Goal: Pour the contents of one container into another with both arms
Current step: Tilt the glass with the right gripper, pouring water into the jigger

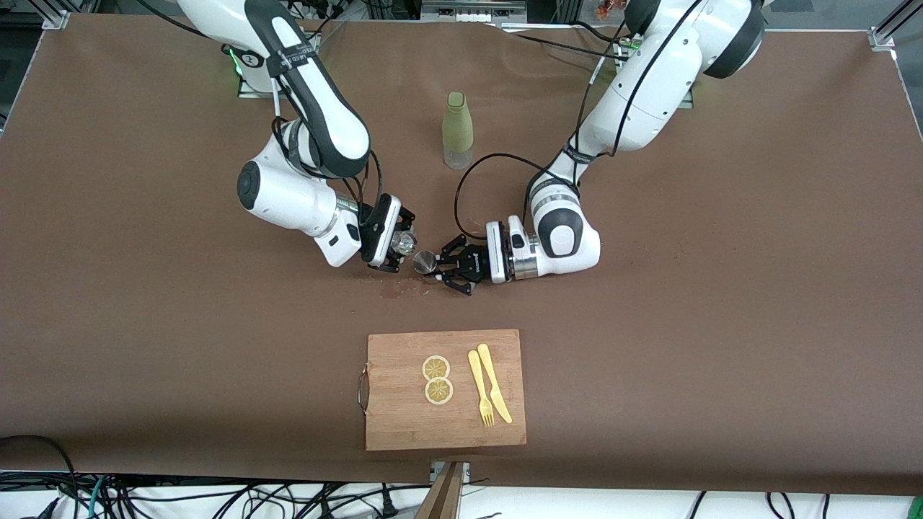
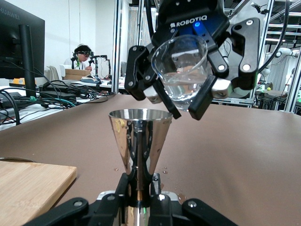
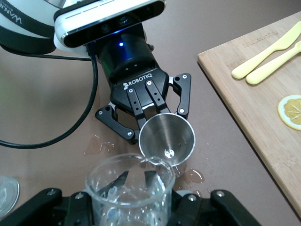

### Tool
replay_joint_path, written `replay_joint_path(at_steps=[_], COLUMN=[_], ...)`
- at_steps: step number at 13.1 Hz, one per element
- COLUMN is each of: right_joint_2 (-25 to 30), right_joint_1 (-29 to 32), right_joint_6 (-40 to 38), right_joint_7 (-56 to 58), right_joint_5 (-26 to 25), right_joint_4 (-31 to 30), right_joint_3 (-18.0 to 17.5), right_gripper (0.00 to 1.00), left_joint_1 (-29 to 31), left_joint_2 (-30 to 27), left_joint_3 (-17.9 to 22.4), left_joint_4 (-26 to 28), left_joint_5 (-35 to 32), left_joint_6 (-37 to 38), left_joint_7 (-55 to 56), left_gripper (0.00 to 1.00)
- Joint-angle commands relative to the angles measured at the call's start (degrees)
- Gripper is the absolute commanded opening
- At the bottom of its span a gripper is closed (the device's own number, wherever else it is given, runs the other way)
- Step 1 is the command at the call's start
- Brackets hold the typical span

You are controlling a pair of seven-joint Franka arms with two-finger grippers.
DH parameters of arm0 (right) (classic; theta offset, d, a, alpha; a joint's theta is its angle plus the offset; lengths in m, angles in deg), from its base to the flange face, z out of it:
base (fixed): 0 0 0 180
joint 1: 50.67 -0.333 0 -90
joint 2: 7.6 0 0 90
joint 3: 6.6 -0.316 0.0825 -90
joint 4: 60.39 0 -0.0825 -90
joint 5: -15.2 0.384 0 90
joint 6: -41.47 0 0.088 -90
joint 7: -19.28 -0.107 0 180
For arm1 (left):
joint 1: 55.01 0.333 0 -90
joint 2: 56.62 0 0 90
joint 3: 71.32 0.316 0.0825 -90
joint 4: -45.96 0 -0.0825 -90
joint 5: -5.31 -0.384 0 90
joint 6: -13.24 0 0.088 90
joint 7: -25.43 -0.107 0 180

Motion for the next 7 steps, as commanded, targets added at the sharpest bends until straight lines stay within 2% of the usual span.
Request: replay_joint_path(at_steps=[1,4,7], right_joint_2=[1.29,1.29,1.12], right_joint_1=[1.18,1.27,1.36], right_joint_6=[0.34,0.25,0.16], right_joint_7=[-3.05,-8.22,-9.82], right_joint_5=[-2.23,-7.49,-8.73], right_joint_4=[0.41,1.29,2.17], right_joint_3=[-1.68,-1.86,-2.38], right_gripper=[0.22,0.22,0.22], left_joint_1=[-0.83,-0.83,-0.83], left_joint_2=[0.57,0.57,0.57], left_joint_3=[-0.1,-0.1,-0.1], left_joint_4=[-1.42,-1.42,-1.42], left_joint_5=[2.79,2.7,2.79], left_joint_6=[-1.93,-2.02,-2.02], left_joint_7=[-2.81,-2.81,-2.81], left_gripper=[0.0,0.0,0.0])
